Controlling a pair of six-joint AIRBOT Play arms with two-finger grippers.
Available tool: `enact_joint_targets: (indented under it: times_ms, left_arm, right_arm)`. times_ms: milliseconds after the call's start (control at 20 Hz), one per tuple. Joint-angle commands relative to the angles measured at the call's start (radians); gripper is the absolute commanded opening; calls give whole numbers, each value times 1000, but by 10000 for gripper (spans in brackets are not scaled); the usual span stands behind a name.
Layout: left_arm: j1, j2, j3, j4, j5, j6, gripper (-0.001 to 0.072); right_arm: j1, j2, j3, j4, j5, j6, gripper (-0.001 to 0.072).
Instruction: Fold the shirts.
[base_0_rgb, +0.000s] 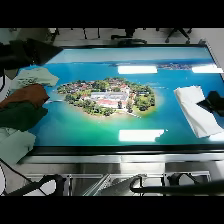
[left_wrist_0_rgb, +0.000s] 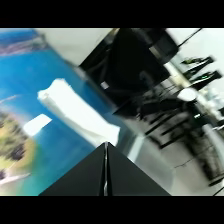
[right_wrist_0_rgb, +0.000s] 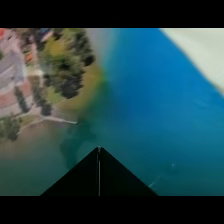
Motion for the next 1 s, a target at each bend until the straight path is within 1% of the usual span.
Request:
enact_joint_targets:
  times_ms: [0,100,200,250,350,600,950]
  left_arm:
    - [-28,115,-152,276,-4,-26,9]
    - [-55,235,-342,356,23,-24,9]
    - [-84,348,-531,406,69,-25,10]
    - [-91,399,-614,409,98,-27,10]
    - [-93,479,-717,407,130,-31,10]
    - [-93,610,-826,406,173,-36,11]
    - [-93,686,-835,407,177,-36,12]
  right_arm:
    - [305,27,-33,62,-89,-23,21]
    - [480,69,-133,2,-166,22,21]
    - [611,118,-248,-59,-267,91,21]
    - [649,132,-280,-74,-305,93,21]
    - [667,133,-288,-68,-307,93,21]
    - [669,132,-288,-28,-281,93,21]
    - [669,132,-288,-28,-281,93,21]
